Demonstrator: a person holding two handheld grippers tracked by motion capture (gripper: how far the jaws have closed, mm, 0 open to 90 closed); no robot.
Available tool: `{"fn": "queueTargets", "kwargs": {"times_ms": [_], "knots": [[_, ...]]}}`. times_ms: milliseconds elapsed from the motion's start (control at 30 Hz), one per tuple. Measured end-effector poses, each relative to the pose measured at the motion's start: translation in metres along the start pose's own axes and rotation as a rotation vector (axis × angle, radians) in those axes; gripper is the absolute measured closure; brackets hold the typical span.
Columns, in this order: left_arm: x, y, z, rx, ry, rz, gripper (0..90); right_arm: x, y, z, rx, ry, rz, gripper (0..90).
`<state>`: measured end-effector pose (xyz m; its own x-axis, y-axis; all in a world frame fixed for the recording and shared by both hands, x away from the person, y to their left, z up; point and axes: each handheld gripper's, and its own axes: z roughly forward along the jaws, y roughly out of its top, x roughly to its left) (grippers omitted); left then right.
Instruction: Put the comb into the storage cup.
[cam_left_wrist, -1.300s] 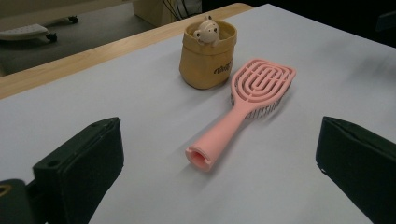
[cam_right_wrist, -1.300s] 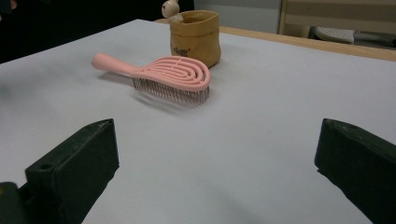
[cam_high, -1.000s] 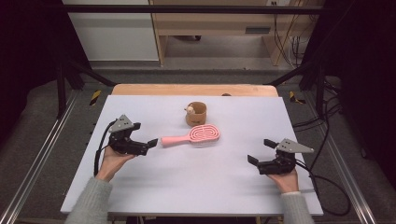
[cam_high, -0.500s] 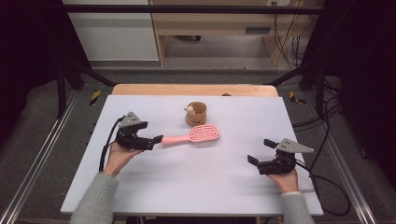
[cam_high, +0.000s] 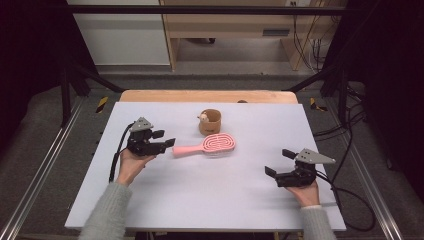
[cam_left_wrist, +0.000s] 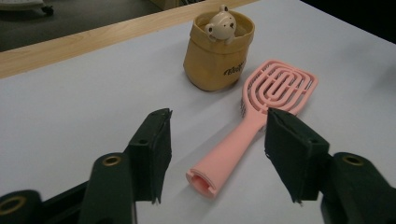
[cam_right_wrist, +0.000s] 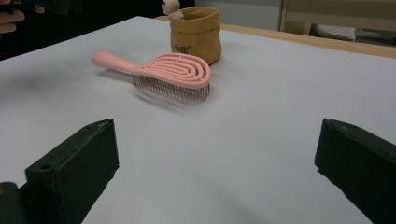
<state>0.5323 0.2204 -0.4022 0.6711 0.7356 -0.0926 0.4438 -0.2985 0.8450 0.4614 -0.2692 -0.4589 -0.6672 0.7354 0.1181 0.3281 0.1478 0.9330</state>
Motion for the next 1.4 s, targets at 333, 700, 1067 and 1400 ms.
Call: {"fn": "queueTargets", "kwargs": {"times_ms": [333, 700, 1067, 1400], "knots": [[-0.001, 0.005, 0.011, 0.013, -0.008, 0.0, 62.6, 0.0, 0.0, 0.0, 0.0, 0.0, 0.0, 0.3], [-0.003, 0.008, 0.026, 0.061, -0.001, 0.011, 79.7, 0.0, 0.0, 0.0, 0.0, 0.0, 0.002, 0.3], [0.002, 0.002, 0.042, 0.109, 0.001, -0.003, 89.1, 0.0, 0.0, 0.0, 0.002, -0.001, 0.0, 0.2], [0.001, -0.004, 0.055, 0.163, 0.019, 0.025, 89.3, 0.0, 0.0, 0.0, 0.003, -0.001, 0.0, 0.3]]}}
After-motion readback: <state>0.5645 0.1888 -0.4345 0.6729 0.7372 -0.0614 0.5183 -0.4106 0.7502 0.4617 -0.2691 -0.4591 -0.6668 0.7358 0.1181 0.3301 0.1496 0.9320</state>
